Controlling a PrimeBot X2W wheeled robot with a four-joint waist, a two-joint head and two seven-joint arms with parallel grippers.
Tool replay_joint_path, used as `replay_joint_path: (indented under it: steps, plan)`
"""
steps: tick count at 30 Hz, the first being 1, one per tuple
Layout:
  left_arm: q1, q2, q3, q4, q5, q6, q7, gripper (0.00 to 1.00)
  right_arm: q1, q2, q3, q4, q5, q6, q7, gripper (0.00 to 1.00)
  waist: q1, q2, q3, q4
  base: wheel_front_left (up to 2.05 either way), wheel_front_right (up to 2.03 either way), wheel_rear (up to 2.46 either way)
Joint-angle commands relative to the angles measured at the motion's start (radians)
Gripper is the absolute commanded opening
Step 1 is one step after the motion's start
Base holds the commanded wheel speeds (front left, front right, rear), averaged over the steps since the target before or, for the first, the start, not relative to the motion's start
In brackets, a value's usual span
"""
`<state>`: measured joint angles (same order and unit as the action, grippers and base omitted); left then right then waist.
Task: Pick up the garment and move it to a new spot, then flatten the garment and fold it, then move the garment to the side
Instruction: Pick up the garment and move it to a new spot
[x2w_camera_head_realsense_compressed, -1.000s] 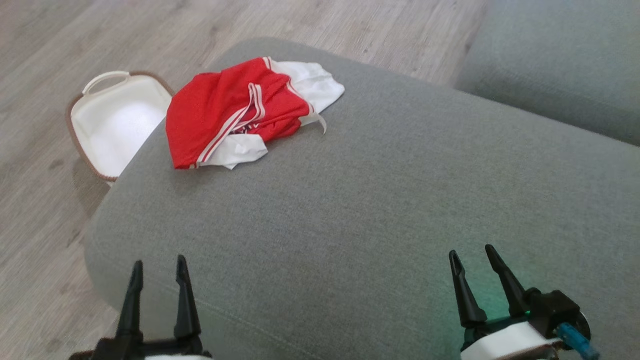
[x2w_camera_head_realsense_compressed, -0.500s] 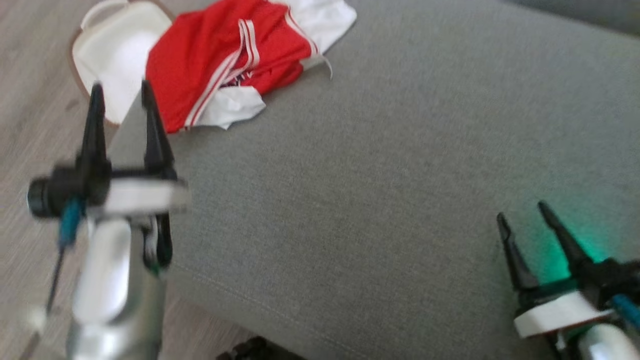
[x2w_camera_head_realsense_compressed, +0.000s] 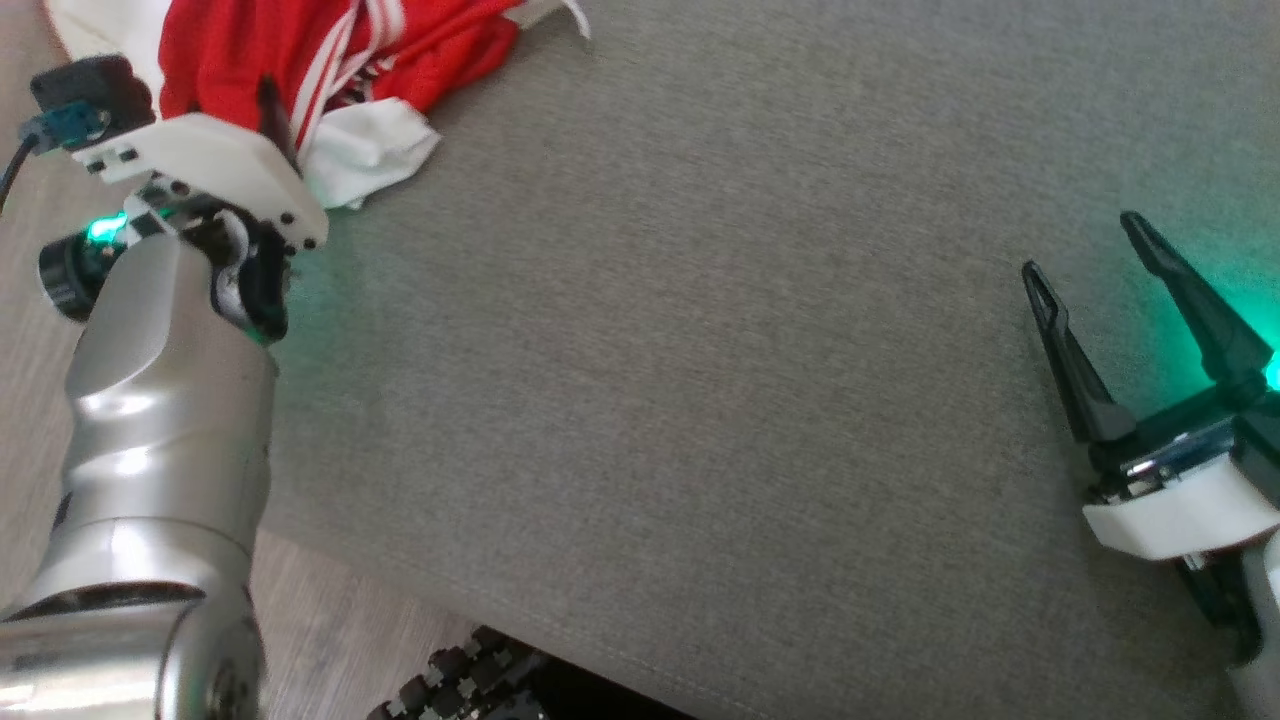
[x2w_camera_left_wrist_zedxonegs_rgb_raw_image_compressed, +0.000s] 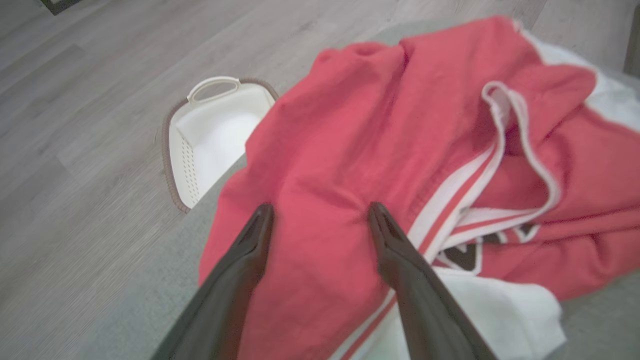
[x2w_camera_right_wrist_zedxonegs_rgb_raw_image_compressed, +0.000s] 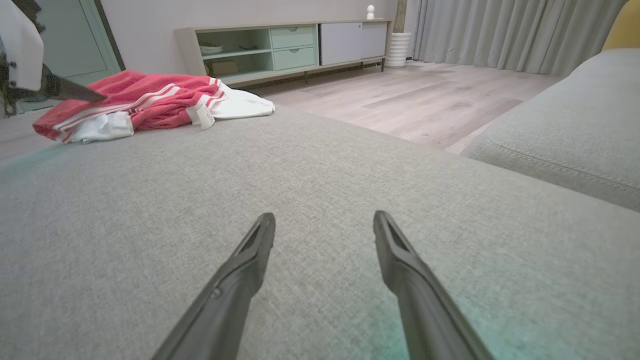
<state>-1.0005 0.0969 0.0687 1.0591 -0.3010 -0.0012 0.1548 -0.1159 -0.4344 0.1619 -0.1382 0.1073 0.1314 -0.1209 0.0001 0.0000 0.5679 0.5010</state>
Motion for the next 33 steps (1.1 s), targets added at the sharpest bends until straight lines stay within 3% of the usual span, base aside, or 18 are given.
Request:
replay_joint_path:
  steps: [1,5,6,7,8,14,22,28,33]
  plan:
    - [-0.025,0.077,0.030,0.014,-0.008,0.001,0.003,1.00,-0.002,-0.025,0.019,-0.014,0.007,-0.001,0.018,1.00,-0.0001,0.0000,0.033,-0.032,0.00,0.00,0.00]
    - [-0.040,0.095,0.032,0.077,-0.012,-0.005,-0.019,1.00,-0.011,-0.027,0.014,-0.036,0.007,-0.001,0.031,1.00,-0.0001,0.0000,0.050,-0.047,0.00,0.00,0.00]
    - [-0.044,0.099,0.032,0.094,-0.014,-0.010,-0.028,0.80,-0.010,-0.027,0.009,-0.040,0.007,-0.001,0.034,1.00,-0.0001,0.0000,0.053,-0.049,0.00,0.00,0.00]
    - [-0.048,0.101,0.037,0.106,-0.021,-0.017,-0.044,0.22,-0.009,-0.026,0.005,-0.044,0.007,-0.001,0.035,1.00,-0.0001,0.0000,0.056,-0.052,0.00,0.00,0.00]
    - [-0.052,0.104,0.038,0.115,-0.024,-0.025,-0.062,0.00,-0.006,-0.025,0.001,-0.047,0.007,-0.001,0.035,1.00,-0.0001,0.0000,0.057,-0.053,0.00,0.00,0.00]
    - [-0.083,0.134,0.004,0.114,-0.008,-0.095,-0.226,0.00,0.010,0.008,-0.010,-0.023,0.002,-0.001,0.002,1.00,-0.0001,0.0000,0.005,-0.072,0.00,0.00,0.00]
    - [-0.120,0.196,-0.093,0.079,0.052,-0.124,-0.349,0.00,0.011,0.130,0.036,0.110,0.015,-0.001,-0.106,1.00,-0.0001,0.0000,-0.189,-0.176,0.00,0.00,0.00]
    - [-0.106,0.203,-0.179,0.014,0.063,-0.129,-0.355,0.00,0.036,0.238,0.080,0.217,0.032,-0.001,-0.138,1.00,-0.0001,0.0000,-0.364,-0.299,0.00,0.00,0.00]
    - [-0.082,0.216,-0.275,-0.089,0.025,-0.129,-0.305,0.00,0.065,0.300,0.088,0.221,0.045,-0.001,-0.140,1.00,-0.0001,0.0000,-0.466,-0.399,0.00,0.00,0.00]
